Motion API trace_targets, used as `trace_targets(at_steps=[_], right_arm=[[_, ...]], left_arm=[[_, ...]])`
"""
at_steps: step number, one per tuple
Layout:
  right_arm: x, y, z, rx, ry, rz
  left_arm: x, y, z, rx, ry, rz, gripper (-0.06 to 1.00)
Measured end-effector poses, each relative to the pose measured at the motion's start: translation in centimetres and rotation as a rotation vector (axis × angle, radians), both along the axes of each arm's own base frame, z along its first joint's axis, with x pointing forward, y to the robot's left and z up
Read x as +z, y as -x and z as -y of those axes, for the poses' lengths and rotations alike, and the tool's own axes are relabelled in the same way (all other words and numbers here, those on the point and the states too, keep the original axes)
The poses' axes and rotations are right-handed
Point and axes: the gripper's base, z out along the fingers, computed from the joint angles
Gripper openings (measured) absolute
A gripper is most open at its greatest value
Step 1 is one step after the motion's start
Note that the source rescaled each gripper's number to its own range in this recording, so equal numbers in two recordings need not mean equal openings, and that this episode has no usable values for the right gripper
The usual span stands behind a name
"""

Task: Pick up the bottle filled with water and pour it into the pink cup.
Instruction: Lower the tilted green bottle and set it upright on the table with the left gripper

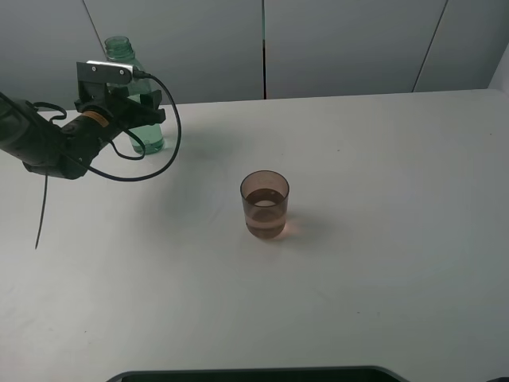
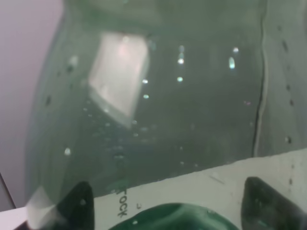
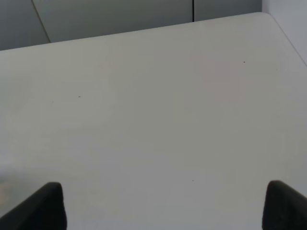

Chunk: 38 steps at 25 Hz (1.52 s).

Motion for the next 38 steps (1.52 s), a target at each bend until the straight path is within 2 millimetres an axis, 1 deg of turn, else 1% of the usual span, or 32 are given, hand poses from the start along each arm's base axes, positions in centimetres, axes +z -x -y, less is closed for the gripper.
trace_targets(at_steps=[4,5,6,7,9,12,20,23,25,26,30,31,38], right_arm=[[0.0,0.0,0.0,0.0,0.0,0.0],[0.0,0.0,0.0,0.0,0.0,0.0],[0.0,0.0,0.0,0.0,0.0,0.0],[0.0,0.0,0.0,0.0,0.0,0.0],[0.0,0.0,0.0,0.0,0.0,0.0],[0.0,0.0,0.0,0.0,0.0,0.0],[0.0,0.0,0.0,0.0,0.0,0.0],[0.0,0.0,0.0,0.0,0.0,0.0],[0.0,0.0,0.0,0.0,0.0,0.0],[0.0,0.0,0.0,0.0,0.0,0.0],[0.0,0.0,0.0,0.0,0.0,0.0],[0.0,0.0,0.0,0.0,0.0,0.0],[0.0,0.0,0.0,0.0,0.0,0.0]], left_arm=[[0.0,0.0,0.0,0.001,0.005,-0.002,0.0],[0.0,0.0,0.0,0.001,0.005,-0.004,0.27],[0.0,0.0,0.0,0.001,0.007,-0.005,0.67],[0.0,0.0,0.0,0.001,0.007,-0.005,0.81],[0.0,0.0,0.0,0.003,0.009,-0.005,0.94],[0.0,0.0,0.0,0.004,0.011,-0.006,0.96],[0.0,0.0,0.0,0.004,0.011,-0.006,0.96],[0.7,-0.1,0.0,0.004,0.014,0.005,0.96],[1.8,-0.1,0.0,0.004,0.018,0.02,0.97],[2.6,-0.1,0.0,0.004,0.022,0.033,0.98],[5.2,-0.1,0.0,0.003,0.028,0.063,0.98],[5.9,-0.1,0.0,0.003,0.03,0.071,1.0],[10.2,0.5,-0.2,0.003,0.052,0.101,1.0]])
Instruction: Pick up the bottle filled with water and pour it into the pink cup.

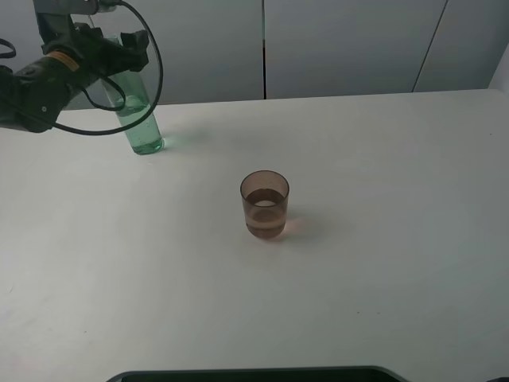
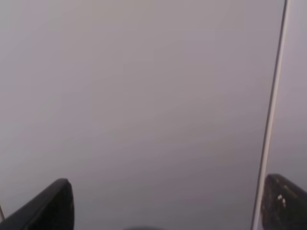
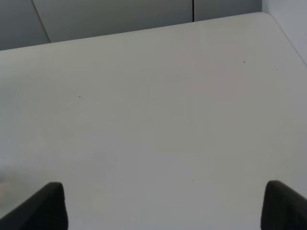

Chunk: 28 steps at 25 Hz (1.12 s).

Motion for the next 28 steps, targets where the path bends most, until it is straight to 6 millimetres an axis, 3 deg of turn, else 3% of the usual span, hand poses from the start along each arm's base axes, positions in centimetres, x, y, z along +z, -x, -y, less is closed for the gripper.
trace_targets(at_steps=[5,11,14,19,23,28], right_arm=[[0.0,0.0,0.0,0.0,0.0,0.0],[0.0,0.0,0.0,0.0,0.0,0.0],[0.0,0.0,0.0,0.0,0.0,0.0],[0.0,0.0,0.0,0.0,0.0,0.0],[0.0,0.0,0.0,0.0,0.0,0.0],[0.0,0.0,0.0,0.0,0.0,0.0]], left_arm=[[3.4,0.9,-0.3,0.003,-0.007,-0.01,1.0],[7.9,1.4,-2.8,0.084,-0.004,-0.075,1.0],[10.0,0.4,-5.1,0.161,-0.02,-0.208,1.0],[12.3,0.2,-9.1,0.268,-0.059,-0.623,1.0],[14.5,1.8,-10.1,0.265,-0.13,-0.916,1.0],[15.8,3.9,-10.2,0.252,-0.182,-1.12,1.0]])
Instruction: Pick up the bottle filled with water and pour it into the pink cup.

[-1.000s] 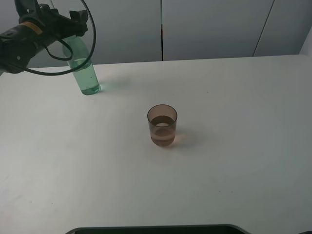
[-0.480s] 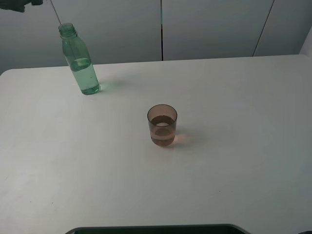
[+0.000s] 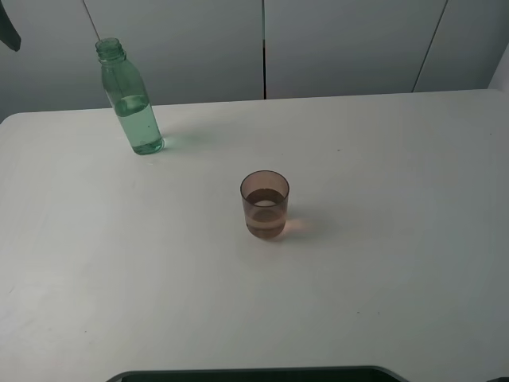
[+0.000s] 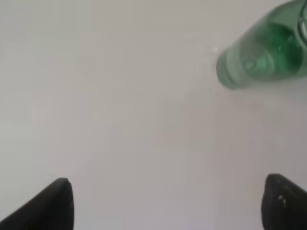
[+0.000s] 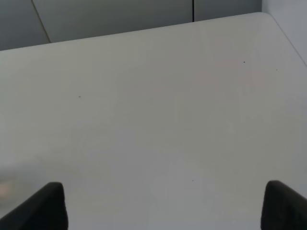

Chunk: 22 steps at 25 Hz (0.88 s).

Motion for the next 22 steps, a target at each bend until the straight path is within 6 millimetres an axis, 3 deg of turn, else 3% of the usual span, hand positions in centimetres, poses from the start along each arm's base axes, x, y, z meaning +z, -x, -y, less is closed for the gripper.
trace_targets(at_steps=[4,9,15,22], right_arm=[[0.0,0.0,0.0,0.0,0.0,0.0],[0.0,0.0,0.0,0.0,0.0,0.0],[0.0,0.0,0.0,0.0,0.0,0.0],[0.0,0.0,0.0,0.0,0.0,0.0]], left_arm=[[0.5,0.7,-0.2,0.0,-0.024,-0.006,1.0],[1.6,3.1,-0.1,-0.001,0.01,0.013,1.0],[2.5,8.0,-0.3,-0.002,0.016,0.04,1.0],[2.5,15.1,-0.6,-0.002,0.03,0.089,1.0]])
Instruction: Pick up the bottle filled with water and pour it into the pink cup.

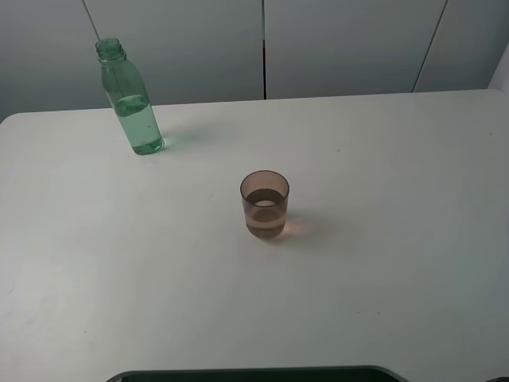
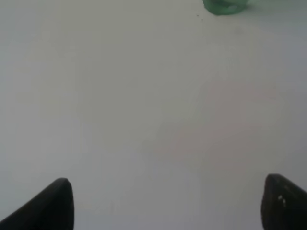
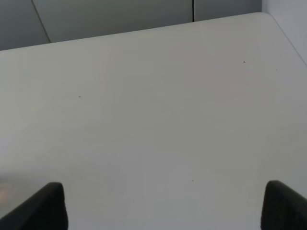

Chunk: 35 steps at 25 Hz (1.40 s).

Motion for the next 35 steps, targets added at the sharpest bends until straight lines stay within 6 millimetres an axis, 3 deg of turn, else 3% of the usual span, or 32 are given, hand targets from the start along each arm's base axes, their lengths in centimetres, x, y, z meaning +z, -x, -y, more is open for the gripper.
trace_targets(at_steps=[7,18,28,35], right_arm=[[0.0,0.0,0.0,0.0,0.0,0.0],[0.0,0.0,0.0,0.0,0.0,0.0],[0.0,0.0,0.0,0.0,0.0,0.0],[0.0,0.0,0.0,0.0,0.0,0.0]], left_arm=[[-2.0,6.4,-0.3,0.0,0.004,0.041,1.0],[-5.6,13.2,-0.7,-0.046,-0.02,0.144,1.0],[-7.4,18.1,-0.8,-0.08,-0.021,0.456,1.0],[-9.1,20.2,-0.9,-0.076,-0.02,0.585,1.0]])
